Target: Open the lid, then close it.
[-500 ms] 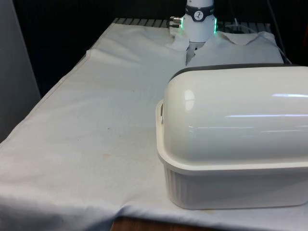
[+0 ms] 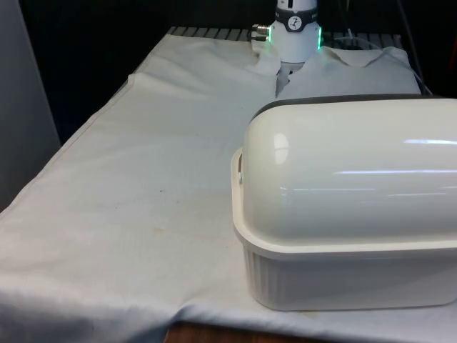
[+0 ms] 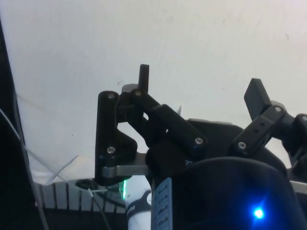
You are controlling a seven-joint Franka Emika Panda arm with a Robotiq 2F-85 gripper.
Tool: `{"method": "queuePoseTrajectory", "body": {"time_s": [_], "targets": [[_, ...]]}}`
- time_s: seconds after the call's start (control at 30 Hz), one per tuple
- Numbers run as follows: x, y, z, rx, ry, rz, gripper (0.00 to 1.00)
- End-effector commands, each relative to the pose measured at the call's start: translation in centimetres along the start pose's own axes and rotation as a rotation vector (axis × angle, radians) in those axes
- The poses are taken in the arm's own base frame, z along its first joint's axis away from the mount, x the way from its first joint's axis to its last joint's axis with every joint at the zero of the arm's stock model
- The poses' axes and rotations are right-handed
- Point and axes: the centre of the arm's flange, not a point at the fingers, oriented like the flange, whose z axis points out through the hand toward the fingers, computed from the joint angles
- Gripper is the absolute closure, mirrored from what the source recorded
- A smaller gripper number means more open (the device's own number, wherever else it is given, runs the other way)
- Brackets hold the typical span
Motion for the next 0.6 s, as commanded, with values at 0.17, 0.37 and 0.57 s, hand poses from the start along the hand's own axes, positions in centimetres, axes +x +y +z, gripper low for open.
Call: {"method": "queuePoseTrajectory", "body": {"time_s": [0.17,0.37,0.57], "targets": [[-0.3,-0.9,0.9,0.002,0.041,-0.011,0.0],[-0.8,-1.4,2.1,0.012,0.069,-0.031,0.0],[-0.8,-1.7,3.5,0.014,0.087,-0.046,0.0]]}}
